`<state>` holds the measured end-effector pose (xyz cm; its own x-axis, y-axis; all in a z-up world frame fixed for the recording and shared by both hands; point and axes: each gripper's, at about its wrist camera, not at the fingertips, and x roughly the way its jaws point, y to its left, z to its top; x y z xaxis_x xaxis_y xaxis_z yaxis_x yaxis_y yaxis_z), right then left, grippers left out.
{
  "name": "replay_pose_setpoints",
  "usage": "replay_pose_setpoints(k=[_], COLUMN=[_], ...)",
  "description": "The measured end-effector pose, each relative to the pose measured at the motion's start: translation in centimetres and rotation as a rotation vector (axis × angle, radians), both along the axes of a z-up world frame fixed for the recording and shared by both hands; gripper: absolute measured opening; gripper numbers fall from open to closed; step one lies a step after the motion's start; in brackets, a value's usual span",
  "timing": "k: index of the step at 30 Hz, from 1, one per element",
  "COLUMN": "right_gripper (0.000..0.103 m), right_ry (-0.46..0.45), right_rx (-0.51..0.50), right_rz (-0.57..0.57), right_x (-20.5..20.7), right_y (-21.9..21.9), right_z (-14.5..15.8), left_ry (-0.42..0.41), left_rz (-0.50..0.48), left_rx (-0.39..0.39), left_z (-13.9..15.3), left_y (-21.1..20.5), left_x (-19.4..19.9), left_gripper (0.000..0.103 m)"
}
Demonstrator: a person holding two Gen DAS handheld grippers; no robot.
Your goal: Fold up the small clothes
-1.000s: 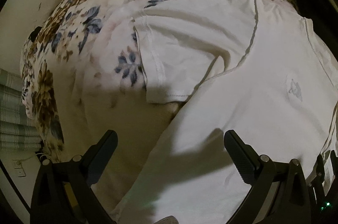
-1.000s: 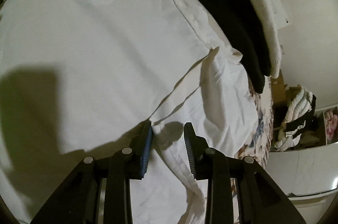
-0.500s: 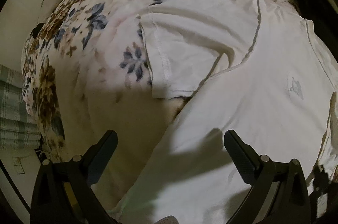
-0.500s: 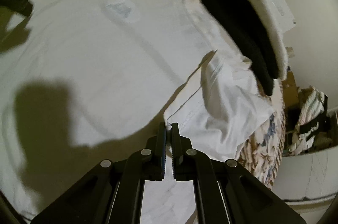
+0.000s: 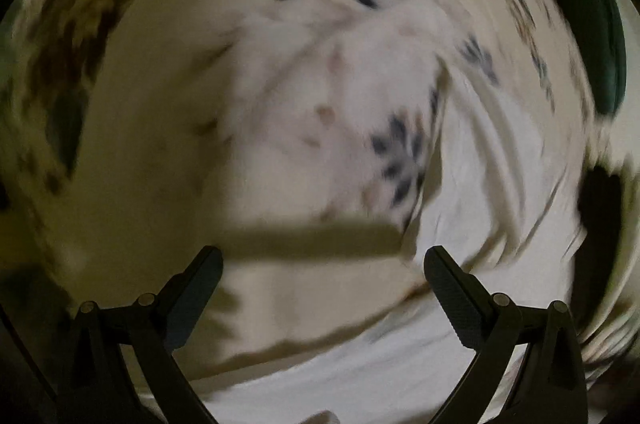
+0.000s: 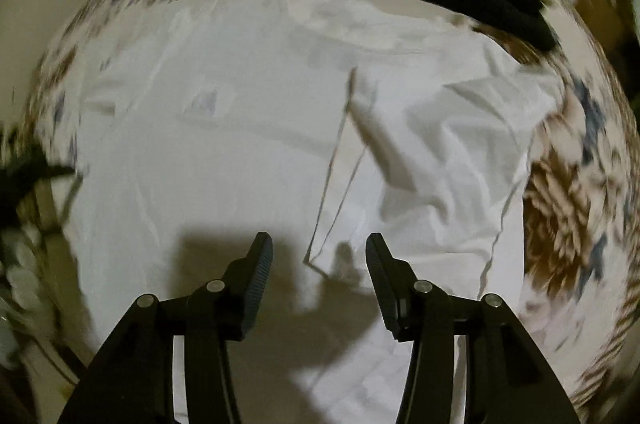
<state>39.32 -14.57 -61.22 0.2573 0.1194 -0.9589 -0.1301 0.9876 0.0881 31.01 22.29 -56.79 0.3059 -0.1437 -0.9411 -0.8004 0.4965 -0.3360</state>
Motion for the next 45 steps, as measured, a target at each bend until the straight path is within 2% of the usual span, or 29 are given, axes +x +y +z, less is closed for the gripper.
replay_pose_setpoints(k=[2,4,9,11,12,14,16,20,23,26,27,29,31,33,37,42,45], right_gripper=[0.051,0.051,0.051,0.051,0.051,0.051,0.051,0.051,0.051,0.051,0.051,0.051,0.051,0.051,0.051,0.051,0.051], right_ry=[0.015,0.037,0.083,0.086,0.088,0.088,0.09,0.083,0.086,0.083,0.079,0.068,0.064,0.069,0.083,0.064,0.053], right_rx=[0.015,0.03,0.055,0.06,0.058,0.053,0.06,0.056,0.055,0.058,0.057,0.05,0.043,0.046,0.052,0.049,0.051], right_rz=[-0.049,-0.103,-0.21,-0.224,-0.228,-0.238,-0.239,-0.236,-0.24,-0.246,-0.245,-0.243,-0.243,-0.251,-0.276,-0.274,-0.273], right_x=[0.6,1.1,1.8,1.9,1.9,1.9,1.9,1.6,1.7,1.9,1.9,2.0,2.0,2.0,1.8,1.6,1.6], right_y=[-0.7,-1.2,-2.2,-2.3,-2.2,-2.1,-1.8,-1.3,-1.0,-1.1,-1.1,-1.1,-1.3,-1.6,-2.0,-2.3,-2.7], right_z=[-0.1,-0.5,-1.5,-1.7,-1.7,-1.6,-1.5,-1.6,-1.8,-1.7,-1.6,-1.4,-1.5,-1.7,-2.1,-1.5,-1.1], left_ry=[-0.038,-0.068,-0.08,-0.051,-0.033,-0.036,-0.07,-0.197,-0.227,-0.219,-0.22,-0.222,-0.21,-0.218,-0.252,-0.346,-0.344], left_rz=[0.052,0.063,0.01,-0.008,-0.019,-0.023,0.001,0.084,0.117,0.169,0.183,0.178,0.152,0.14,0.125,0.098,0.108], left_rx=[-0.058,-0.073,-0.016,0.012,0.03,0.019,-0.023,-0.147,-0.21,-0.231,-0.222,-0.188,-0.145,-0.128,-0.091,0.016,0.023], left_z=[-0.6,-0.7,-0.8,-1.1,-0.9,-0.2,0.7,1.3,-0.7,-2.7,-2.7,-2.2,-1.6,-1.5,-0.4,2.4,2.2], left_y=[0.3,0.0,-1.4,-1.8,-2.1,-2.3,-2.2,-2.2,-2.5,-2.5,-2.5,-2.7,-3.0,-3.0,-2.3,0.0,1.5], left_x=[0.3,1.1,2.4,3.0,3.0,2.6,1.7,0.2,1.0,1.9,2.2,2.7,2.9,2.8,2.9,3.9,4.1], left_gripper=[0.103,0.103,0.103,0.094,0.087,0.082,0.082,0.082,0.082,0.082,0.077,0.06,0.024,0.013,0.004,0.003,0.003])
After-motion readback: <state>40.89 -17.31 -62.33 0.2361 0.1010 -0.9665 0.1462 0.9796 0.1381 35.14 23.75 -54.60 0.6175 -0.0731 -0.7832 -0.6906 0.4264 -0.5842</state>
